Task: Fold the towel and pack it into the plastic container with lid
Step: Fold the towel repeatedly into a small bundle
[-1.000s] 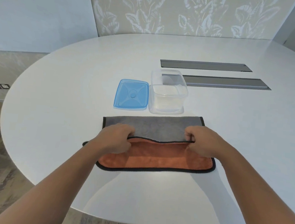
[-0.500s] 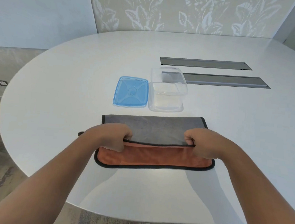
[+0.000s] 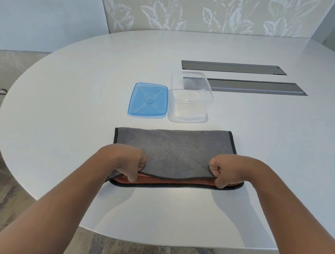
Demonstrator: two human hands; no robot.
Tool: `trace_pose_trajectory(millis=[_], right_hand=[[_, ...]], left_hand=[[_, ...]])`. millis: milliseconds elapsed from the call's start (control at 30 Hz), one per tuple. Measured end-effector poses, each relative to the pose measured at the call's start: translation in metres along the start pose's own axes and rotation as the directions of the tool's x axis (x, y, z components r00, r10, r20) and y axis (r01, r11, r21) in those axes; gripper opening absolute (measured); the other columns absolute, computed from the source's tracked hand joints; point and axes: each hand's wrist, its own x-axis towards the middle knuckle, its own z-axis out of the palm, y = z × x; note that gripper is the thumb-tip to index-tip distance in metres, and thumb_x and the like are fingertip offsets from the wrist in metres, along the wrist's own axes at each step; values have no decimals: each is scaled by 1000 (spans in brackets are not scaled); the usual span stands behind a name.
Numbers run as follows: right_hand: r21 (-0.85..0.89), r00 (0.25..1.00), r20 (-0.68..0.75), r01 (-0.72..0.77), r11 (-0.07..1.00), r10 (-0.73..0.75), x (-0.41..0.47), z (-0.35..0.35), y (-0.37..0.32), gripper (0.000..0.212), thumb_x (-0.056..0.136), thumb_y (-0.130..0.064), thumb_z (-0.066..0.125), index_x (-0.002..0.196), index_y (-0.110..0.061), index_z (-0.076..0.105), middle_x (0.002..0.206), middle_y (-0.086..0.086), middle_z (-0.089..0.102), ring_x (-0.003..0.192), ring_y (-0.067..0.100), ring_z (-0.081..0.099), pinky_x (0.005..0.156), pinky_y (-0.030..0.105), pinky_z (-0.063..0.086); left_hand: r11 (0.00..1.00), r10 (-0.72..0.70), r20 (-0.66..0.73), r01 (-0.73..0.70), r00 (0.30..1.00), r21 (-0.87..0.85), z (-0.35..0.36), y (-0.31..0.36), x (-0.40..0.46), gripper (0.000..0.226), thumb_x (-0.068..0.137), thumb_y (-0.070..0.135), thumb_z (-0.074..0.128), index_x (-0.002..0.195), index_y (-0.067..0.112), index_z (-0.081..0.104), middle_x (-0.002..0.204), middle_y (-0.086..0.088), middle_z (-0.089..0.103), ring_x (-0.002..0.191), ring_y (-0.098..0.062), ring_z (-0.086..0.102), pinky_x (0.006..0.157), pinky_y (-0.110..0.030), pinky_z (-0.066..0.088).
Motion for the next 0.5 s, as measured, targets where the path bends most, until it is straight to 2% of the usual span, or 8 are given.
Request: trace_pose_trajectory(millis=[67,133,233,300,333,400,433,500], right_hand=[[1,999,32,11,1000,-11,-2,-1,1,15,75,-20,72,78,-21,57,67,-5,56,59,16,49,53,26,37],[53,998,55,29,998,-32,-4,-4,3,20,74,-27,78,77,-21,59,64,-7,57,56,14,50,52,25,38],[140,995,50,73,987,-80,-4,-6,4,41,70,-55,83,71,-22,58,57,-11,59,50,7,50,52,23,40],[149,994,-66,93,984,-84,2,-2,1,46,75,-63,76,70,-21,56,57,-14,59,49,4,48,52,23,39],[145,979,-179,120,982,-94,6,2,-2,43,79,-60,73,72,-21,56,59,-15,59,52,4,49,54,23,39],[138,889,-443,201,970,-121,16,8,-8,28,86,-48,70,75,-25,58,69,-14,62,65,6,56,60,26,42],[119,832,-537,238,964,-139,19,11,-11,21,87,-43,69,78,-28,58,75,-14,63,72,7,57,64,28,44],[44,776,-594,291,956,-209,25,17,-17,16,86,-40,71,83,-30,59,86,-14,60,83,8,55,72,32,45]], left_hand=[[1000,-14,23,15,1000,-8,-2,1,-2,18,71,18,69,71,23,52,63,9,49,53,-14,42,50,-25,30],[1000,-12,44,12,999,11,-6,1,-6,20,73,31,74,77,21,58,69,8,55,55,-11,45,49,-24,32],[998,-14,-2,14,1000,-58,-9,-3,-6,58,59,76,75,80,22,65,77,11,68,66,-9,58,58,-27,40],[980,25,-203,-65,979,-190,-4,1,0,66,61,88,62,79,25,63,78,11,69,74,-10,63,62,-29,43],[962,28,-356,-122,934,-245,0,6,5,60,68,87,58,79,29,62,82,13,67,80,-10,63,65,-30,44],[936,6,-616,-221,788,-274,12,19,17,42,82,78,54,91,39,64,103,19,61,101,-9,59,80,-34,48],[936,8,-675,-242,738,-254,19,25,24,39,87,75,53,105,42,65,119,17,60,116,-12,55,92,-38,48],[961,37,-656,-207,754,-184,36,34,37,58,90,76,48,137,42,57,154,9,45,146,-19,35,115,-48,34]])
